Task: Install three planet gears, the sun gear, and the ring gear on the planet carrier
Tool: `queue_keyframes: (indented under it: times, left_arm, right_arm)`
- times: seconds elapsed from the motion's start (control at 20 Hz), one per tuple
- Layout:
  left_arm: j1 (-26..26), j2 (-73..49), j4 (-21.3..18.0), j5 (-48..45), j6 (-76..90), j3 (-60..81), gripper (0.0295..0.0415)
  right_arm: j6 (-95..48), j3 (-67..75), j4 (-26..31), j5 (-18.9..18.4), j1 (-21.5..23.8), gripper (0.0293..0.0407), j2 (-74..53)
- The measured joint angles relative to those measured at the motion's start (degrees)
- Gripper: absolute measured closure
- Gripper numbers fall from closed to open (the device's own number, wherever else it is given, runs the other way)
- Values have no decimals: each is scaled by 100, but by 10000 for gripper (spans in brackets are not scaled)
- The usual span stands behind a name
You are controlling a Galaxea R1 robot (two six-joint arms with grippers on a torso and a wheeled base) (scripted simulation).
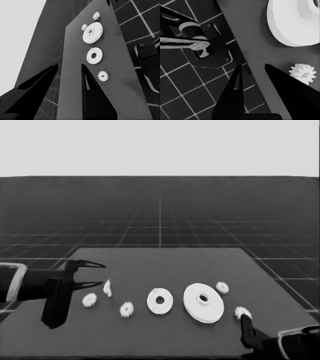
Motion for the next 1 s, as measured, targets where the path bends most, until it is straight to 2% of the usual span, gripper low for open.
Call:
queue_keyframes:
  times: [0.05, 0.1, 0.15, 0.2, 0.25, 0.3, 0.35, 0.4, 0.45, 0.55, 0.7, 0.75, 0.8, 1.0]
  left_arm:
    - [405, -16, -420, 282, -15, 408, 415]
    - [256, -10, -250, 169, -9, 245, 414]
    - [165, -8, -148, 102, -5, 144, 396]
    - [112, -6, -88, 62, -3, 85, 364]
    - [1350, -54, 1990, 1861, -2777, -621, 322]
    - [1730, 705, 1638, 3490, -5129, -1681, 307]
    - [1814, 1380, 657, 4048, -6084, -2834, 313]
    - [1866, 1797, -32, 4202, -6452, -3757, 319]
    - [1903, 2064, -457, 4273, -6580, -4414, 323]
    - [1942, 2354, -863, 4352, -6620, -5146, 325]
    - [1960, 2503, -1037, 4395, -6597, -5522, 326]
    - [2422, 2628, -702, 4047, -6539, -5775, 326]
    - [2740, 2744, -525, 3833, -6485, -5998, 326]
    - [3084, 2938, -346, 3554, -6380, -6375, 326]
  right_arm:
    - [-19, 303, 433, 133, -310, 407, 78]
    - [-11, 169, 255, 77, -193, 392, 46]
    - [-7, 90, 151, 45, -125, 363, 26]
    - [-4, 45, 89, 25, -86, 332, 15]
    - [-2, 20, 54, 14, -64, 320, 9]
    - [-1, 5, 33, 8, -51, 317, 5]
    - [-1, -4, 20, 4, -43, 316, 3]
    - [0, -9, 13, 2, -38, 315, 1]
    - [0, -12, 9, 0, -36, 315, 1]
    - [0, -15, 5, -1, -33, 315, 0]
    - [0, -16, 3, -1, -32, 315, 0]
    - [0, -16, 3, -1, -32, 315, 0]
    - [0, -16, 3, -1, -32, 315, 0]
    - [0, -16, 3, -1, -32, 315, 0]
